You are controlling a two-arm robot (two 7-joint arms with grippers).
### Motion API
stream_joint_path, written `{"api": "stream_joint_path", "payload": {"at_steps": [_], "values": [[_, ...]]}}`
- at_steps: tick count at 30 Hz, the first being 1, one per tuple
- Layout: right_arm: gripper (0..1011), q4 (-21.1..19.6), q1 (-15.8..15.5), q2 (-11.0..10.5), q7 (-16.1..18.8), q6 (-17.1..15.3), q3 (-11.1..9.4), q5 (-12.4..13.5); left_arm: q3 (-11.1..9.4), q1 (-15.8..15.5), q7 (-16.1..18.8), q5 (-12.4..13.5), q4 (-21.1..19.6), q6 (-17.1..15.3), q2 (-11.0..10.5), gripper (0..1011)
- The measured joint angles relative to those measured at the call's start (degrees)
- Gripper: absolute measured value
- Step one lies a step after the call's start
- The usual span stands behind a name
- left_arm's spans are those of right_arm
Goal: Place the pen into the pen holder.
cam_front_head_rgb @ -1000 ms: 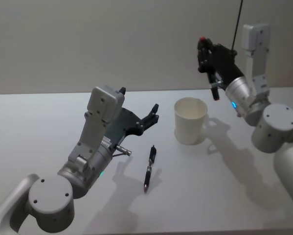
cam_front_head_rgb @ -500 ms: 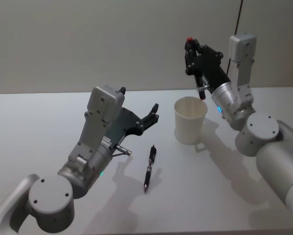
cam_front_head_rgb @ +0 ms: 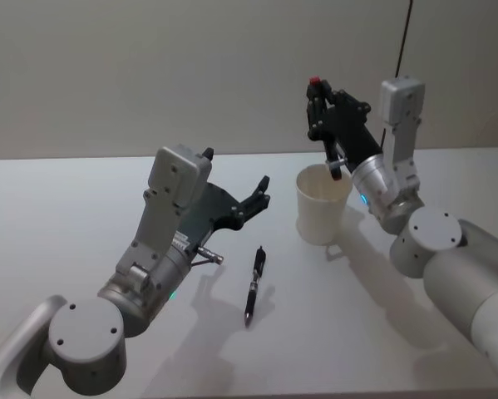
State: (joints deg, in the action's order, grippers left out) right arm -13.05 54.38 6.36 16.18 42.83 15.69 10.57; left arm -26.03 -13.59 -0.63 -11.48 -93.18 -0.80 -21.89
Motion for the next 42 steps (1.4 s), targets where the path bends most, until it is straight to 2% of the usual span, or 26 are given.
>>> {"api": "stream_joint_path", "payload": {"at_steps": [8, 21, 38, 42], "values": [[164, 4.17, 1.15, 0.73, -0.12, 3.20, -0.10, 0.05, 0.00, 0.00, 0.00, 0.00, 0.00, 0.00, 0.00, 1004], [164, 7.25, 1.44, 1.33, -2.59, 7.12, -0.01, -0.93, 0.00, 0.00, 0.00, 0.00, 0.00, 0.00, 0.00, 1004], [167, 8.44, 0.73, 1.67, -5.47, 8.79, 0.37, -2.49, 0.00, 0.00, 0.00, 0.00, 0.00, 0.00, 0.00, 1004], [305, 8.58, 0.58, 1.73, -6.08, 8.86, 0.40, -2.90, 0.01, 0.00, 0.00, 0.00, 0.00, 0.00, 0.00, 1004]]}}
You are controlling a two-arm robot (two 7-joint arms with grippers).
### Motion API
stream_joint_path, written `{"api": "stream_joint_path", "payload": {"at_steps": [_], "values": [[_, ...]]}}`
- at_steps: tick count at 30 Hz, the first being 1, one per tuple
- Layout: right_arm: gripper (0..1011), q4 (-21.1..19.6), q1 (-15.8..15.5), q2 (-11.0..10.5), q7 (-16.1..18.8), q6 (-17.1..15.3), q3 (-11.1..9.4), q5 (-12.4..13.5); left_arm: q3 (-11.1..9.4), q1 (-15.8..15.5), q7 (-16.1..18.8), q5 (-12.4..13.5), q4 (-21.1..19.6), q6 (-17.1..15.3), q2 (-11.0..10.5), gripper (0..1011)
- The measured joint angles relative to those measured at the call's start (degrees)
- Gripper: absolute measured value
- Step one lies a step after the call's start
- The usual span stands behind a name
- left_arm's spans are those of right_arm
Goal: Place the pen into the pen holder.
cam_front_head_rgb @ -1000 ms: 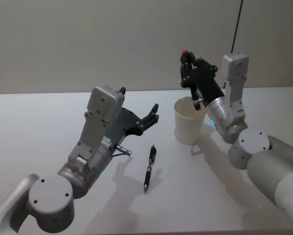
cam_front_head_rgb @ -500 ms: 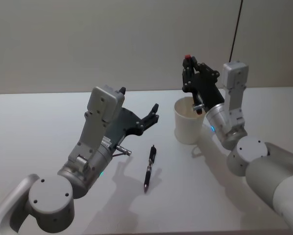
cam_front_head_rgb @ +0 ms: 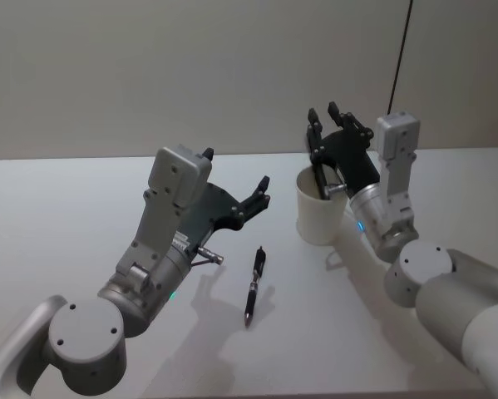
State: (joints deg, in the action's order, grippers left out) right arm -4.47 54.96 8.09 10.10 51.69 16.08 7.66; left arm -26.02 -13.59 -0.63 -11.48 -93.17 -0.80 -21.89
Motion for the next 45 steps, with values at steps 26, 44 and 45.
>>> {"api": "stream_joint_path", "payload": {"at_steps": [26, 44, 45], "values": [[1001, -0.21, 0.29, -0.93, 0.28, -2.06, -2.19, -0.97, -0.01, 0.00, 0.00, 0.00, 0.00, 0.00, 0.00, 1004], [1002, -25.31, -9.82, -6.37, 4.21, -23.37, -7.32, -1.74, 0.00, 0.00, 0.00, 0.00, 0.00, 0.00, 0.00, 1004], [1001, -29.12, -11.59, -7.07, 4.46, -25.78, -7.92, -1.92, -0.01, 0.00, 0.00, 0.00, 0.00, 0.00, 0.00, 1004]]}}
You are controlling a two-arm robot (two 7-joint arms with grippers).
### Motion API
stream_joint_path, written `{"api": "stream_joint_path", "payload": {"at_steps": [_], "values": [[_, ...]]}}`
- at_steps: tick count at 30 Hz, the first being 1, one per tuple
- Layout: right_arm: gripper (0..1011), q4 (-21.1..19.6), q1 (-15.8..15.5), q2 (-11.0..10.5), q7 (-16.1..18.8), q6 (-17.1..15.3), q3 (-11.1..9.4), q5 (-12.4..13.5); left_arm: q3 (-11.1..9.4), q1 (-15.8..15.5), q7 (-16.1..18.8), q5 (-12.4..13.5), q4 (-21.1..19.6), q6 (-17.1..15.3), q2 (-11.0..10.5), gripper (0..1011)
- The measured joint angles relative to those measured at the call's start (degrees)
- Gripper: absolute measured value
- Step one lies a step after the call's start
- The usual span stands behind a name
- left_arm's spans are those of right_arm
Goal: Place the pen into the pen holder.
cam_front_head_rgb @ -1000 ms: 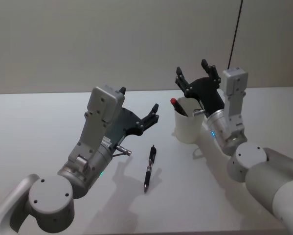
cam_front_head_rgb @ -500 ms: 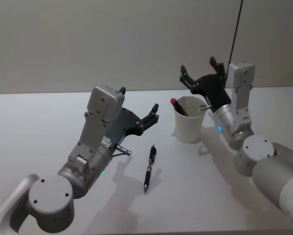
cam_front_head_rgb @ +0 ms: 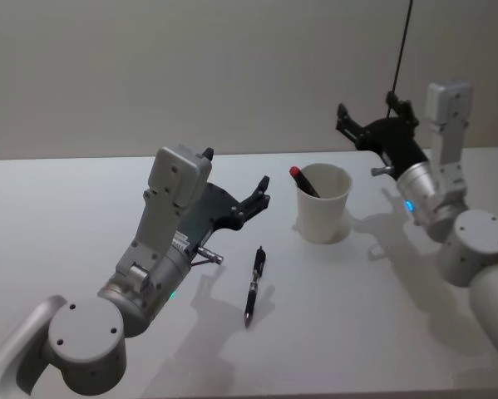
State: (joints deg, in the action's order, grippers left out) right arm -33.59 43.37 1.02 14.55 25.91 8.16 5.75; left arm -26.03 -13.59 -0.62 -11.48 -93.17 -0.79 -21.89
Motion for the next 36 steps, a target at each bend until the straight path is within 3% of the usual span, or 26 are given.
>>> {"api": "stream_joint_path", "payload": {"at_steps": [1, 9, 22, 36], "values": [[1001, 0.00, 0.00, 0.00, 0.00, 0.00, 0.00, 0.00, 0.00, 0.00, 0.00, 0.00, 0.00, 0.00, 0.00, 1004], [1002, -13.55, -6.38, -2.85, 1.02, -9.91, -2.41, -1.62, 0.00, 0.00, 0.00, 0.00, 0.00, 0.00, 0.00, 1004], [1002, -24.93, -12.88, -6.06, 1.79, -18.95, -4.94, -5.32, 0.00, 0.00, 0.00, 0.00, 0.00, 0.00, 0.00, 1004], [1002, -33.89, -19.12, -8.49, 3.60, -25.52, -6.85, -7.61, 0.01, 0.00, 0.00, 0.00, 0.00, 0.00, 0.00, 1004]]}}
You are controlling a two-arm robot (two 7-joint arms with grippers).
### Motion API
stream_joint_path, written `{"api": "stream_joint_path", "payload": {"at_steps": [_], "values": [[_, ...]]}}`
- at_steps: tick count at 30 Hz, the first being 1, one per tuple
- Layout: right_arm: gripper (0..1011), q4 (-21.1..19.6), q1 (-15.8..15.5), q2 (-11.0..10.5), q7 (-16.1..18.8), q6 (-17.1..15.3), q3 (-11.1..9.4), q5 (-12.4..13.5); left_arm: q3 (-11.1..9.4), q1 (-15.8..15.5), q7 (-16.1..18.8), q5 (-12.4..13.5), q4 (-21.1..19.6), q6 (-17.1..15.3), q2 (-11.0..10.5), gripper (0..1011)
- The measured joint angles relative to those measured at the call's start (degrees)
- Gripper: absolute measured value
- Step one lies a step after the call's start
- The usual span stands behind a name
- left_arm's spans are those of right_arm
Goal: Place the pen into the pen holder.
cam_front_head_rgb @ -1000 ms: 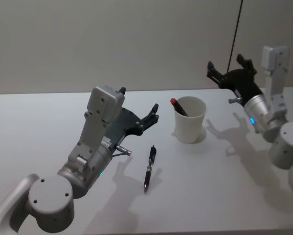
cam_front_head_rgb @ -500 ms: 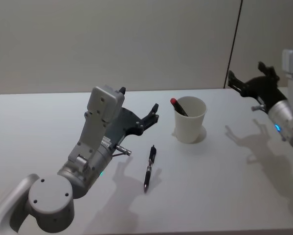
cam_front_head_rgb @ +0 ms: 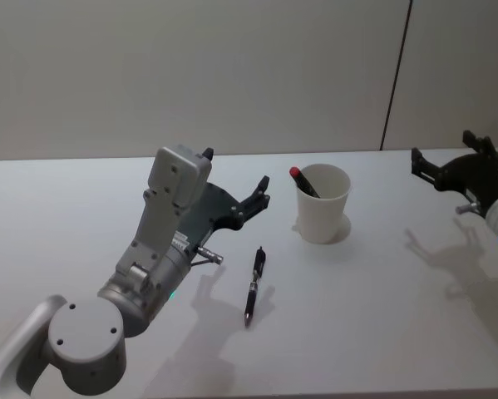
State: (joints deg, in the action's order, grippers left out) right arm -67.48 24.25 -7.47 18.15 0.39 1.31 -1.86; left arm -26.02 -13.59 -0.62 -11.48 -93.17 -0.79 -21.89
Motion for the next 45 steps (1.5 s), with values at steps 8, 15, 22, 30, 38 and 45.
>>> {"api": "stream_joint_path", "payload": {"at_steps": [8, 15, 22, 30, 38, 45], "values": [[1002, -4.61, -3.65, -1.15, 1.41, -2.98, -0.79, -0.51, 0.00, 0.00, 0.00, 0.00, 0.00, 0.00, 0.00, 1004], [1002, -7.05, -5.71, -1.77, 2.17, -4.44, -1.22, -0.68, 0.00, 0.00, 0.00, 0.00, 0.00, 0.00, 0.00, 1004], [1002, -8.50, -6.93, -2.16, 2.64, -5.24, -1.47, -0.77, 0.00, 0.00, 0.00, 0.00, 0.00, 0.00, 0.00, 1004], [1001, -9.46, -7.72, -2.42, 2.91, -5.83, -1.64, -0.82, 0.06, 0.09, -0.01, 0.00, -0.14, -0.84, 0.01, 1004], [1002, -9.97, -8.13, -2.54, 3.06, -6.10, -1.71, -0.86, 0.21, 0.47, 0.76, -0.28, -1.10, -4.59, -0.07, 1004], [1002, -10.15, -8.29, -2.58, 3.11, -6.21, -1.75, -0.87, 0.37, 1.02, 1.93, -1.24, -2.15, -8.78, -0.13, 1004]]}}
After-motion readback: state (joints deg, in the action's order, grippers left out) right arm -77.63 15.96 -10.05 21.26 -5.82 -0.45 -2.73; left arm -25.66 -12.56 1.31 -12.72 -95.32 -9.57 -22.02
